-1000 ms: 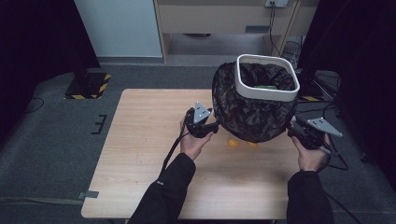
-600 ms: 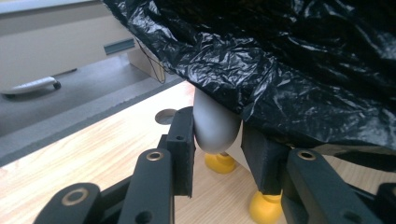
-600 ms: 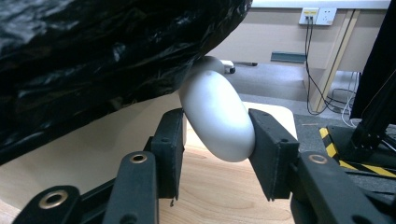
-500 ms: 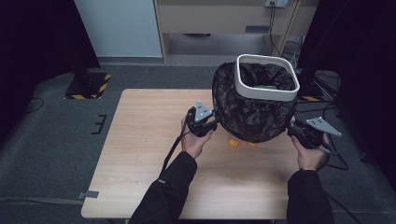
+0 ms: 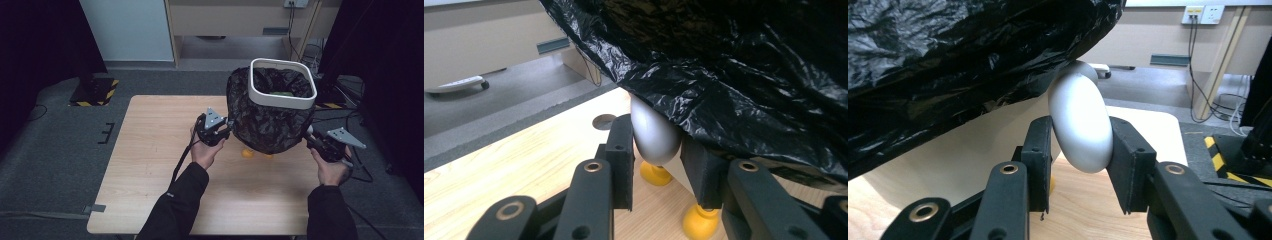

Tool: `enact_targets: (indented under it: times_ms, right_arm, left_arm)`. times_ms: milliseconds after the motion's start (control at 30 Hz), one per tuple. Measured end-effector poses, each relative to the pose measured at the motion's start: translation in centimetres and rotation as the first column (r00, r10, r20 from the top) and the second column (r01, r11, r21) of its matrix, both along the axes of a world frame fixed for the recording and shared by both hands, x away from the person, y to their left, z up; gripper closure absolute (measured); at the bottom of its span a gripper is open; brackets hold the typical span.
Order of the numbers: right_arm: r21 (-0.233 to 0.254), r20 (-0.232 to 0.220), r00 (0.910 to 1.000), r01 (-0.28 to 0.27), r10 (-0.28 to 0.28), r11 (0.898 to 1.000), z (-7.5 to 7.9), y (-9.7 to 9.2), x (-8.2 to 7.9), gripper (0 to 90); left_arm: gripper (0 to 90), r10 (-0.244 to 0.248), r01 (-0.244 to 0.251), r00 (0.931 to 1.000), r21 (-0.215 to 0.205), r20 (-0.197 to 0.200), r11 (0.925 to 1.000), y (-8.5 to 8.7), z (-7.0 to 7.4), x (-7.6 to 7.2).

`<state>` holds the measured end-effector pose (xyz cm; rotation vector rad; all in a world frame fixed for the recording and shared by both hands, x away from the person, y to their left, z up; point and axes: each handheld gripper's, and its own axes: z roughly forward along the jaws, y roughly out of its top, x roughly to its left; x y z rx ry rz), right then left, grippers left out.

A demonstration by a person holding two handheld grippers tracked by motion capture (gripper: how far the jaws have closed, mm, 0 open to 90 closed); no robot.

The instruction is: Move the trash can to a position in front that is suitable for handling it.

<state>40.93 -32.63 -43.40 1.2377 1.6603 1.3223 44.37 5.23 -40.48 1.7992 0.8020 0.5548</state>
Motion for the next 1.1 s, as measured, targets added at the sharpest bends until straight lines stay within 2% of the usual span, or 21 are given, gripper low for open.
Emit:
enact_targets:
  times_ms: [300,433,733,767,900,933,1100]
  right_arm:
    - [0.017,0.015,0.9984,-0.055,0.054,0.998,-0.3,1.8,-1.1,65.8]
    - [-0.004,0.014,0.9967,-0.080,0.080,0.997,-0.1,2.7,-1.6,66.3]
    - [-0.004,0.008,0.9916,-0.129,0.129,0.992,0.2,4.8,-2.8,66.9]
    - [-0.009,0.009,0.9890,-0.148,0.148,0.989,0.3,5.5,-3.3,67.1]
    - [-0.013,0.009,0.9847,-0.174,0.174,0.985,0.3,6.4,-3.8,67.4]
    - [-0.020,0.011,0.9810,-0.194,0.194,0.981,0.4,7.1,-4.2,67.5]
    - [-0.010,0.012,0.9760,-0.217,0.218,0.976,0.5,8.6,-5.0,67.8]
  left_arm:
    - [66.8,0.010,-0.010,0.9999,-0.004,-0.010,0.9999,2.6,0.1,-1.3]
    - [66.8,0.022,-0.022,0.9996,-0.002,-0.017,0.9998,3.7,0.2,-2.0]
    - [66.9,0.037,-0.037,0.9991,-0.010,-0.019,0.9992,6.4,0.2,-4.1]
    - [66.8,0.042,-0.042,0.9989,-0.010,-0.022,0.9991,7.2,0.2,-4.6]
    - [66.8,0.052,-0.052,0.9984,-0.013,-0.021,0.9986,8.6,0.3,-5.5]
    - [66.8,0.052,-0.053,0.9984,-0.015,-0.022,0.9985,9.0,0.3,-5.8]
    - [66.8,0.069,-0.070,0.9971,-0.028,-0.033,0.9972,10.9,0.2,-7.3]
